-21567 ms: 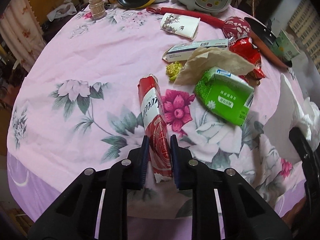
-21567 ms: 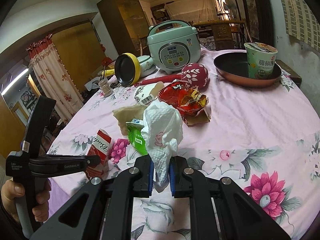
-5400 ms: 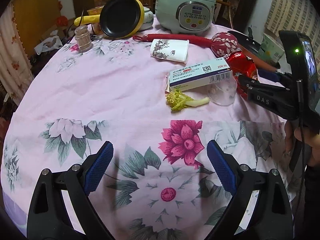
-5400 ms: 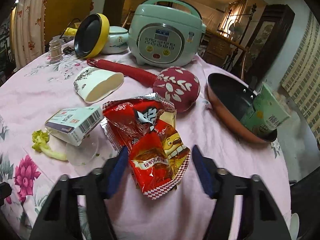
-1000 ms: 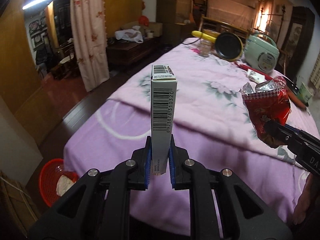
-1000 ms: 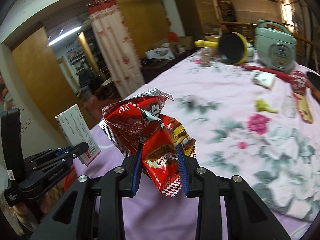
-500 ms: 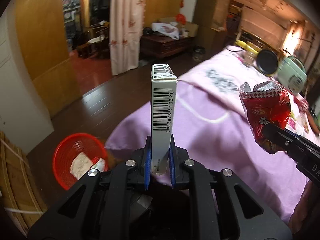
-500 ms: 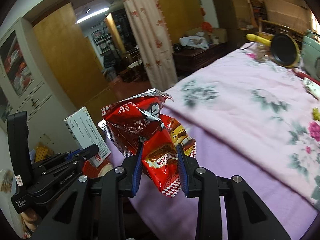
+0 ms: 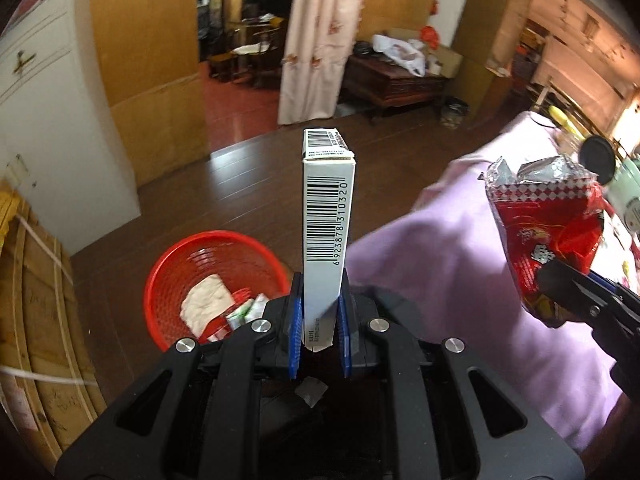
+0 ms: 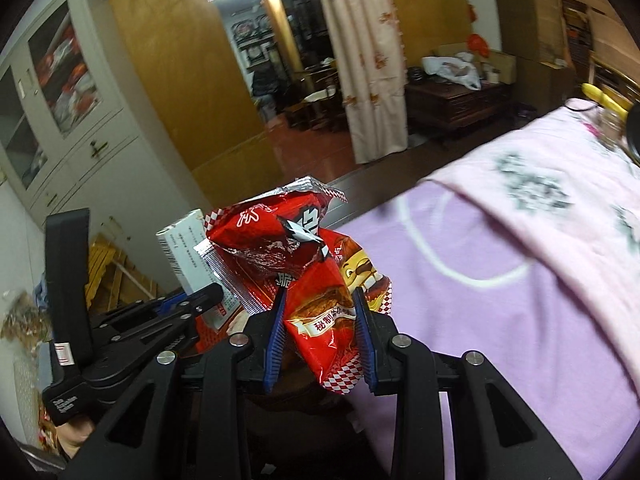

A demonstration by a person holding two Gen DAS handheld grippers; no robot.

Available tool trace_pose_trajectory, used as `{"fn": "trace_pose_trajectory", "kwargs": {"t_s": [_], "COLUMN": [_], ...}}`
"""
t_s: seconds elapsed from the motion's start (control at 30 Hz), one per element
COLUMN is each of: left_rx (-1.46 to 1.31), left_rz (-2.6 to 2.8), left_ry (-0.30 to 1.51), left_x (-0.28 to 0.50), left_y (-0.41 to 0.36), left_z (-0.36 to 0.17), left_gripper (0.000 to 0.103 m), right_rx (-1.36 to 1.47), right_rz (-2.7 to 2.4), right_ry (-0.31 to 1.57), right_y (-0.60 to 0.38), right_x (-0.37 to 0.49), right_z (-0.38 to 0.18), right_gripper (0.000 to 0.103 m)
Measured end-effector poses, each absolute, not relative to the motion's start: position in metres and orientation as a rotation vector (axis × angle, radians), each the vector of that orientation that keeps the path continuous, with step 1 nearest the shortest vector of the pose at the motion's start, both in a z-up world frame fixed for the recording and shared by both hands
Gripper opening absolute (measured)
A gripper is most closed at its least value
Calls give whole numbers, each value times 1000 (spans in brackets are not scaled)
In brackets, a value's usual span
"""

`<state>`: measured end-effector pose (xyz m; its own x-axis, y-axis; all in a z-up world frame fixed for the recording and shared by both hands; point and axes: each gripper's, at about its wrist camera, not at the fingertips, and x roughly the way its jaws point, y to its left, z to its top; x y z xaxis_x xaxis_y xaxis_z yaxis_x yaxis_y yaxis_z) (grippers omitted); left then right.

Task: Collect trash
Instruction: 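Lift the box and snack bag with both tools and carry them over the basket, then open both tools to drop the box and snack bag into the basket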

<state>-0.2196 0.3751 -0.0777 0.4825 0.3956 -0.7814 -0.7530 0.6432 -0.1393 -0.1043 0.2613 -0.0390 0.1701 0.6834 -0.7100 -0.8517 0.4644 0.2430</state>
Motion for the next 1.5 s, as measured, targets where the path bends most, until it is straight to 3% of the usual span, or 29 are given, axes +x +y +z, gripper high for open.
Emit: {"fn": "trace_pose_trajectory", "kwargs": {"t_s": [0.47, 1.0, 1.5], "left_rx": [-674, -799, -831], "left_rz": [933, 994, 989], "left_ry": [830, 1003, 1049], "left_x": [-289, -276, -269], "left_y": [458, 508, 513], "left_z": [-129, -226, -250], "left_gripper": [17, 16, 17], "right_rx": [-393, -448, -483], "right_rz": [1261, 1232, 1231], "right_ry": [936, 1165, 1263], "right_y": [368, 468, 493], "right_x": [-157, -159, -153], "right_z": [-76, -173, -217], "right_gripper": [32, 32, 32]}}
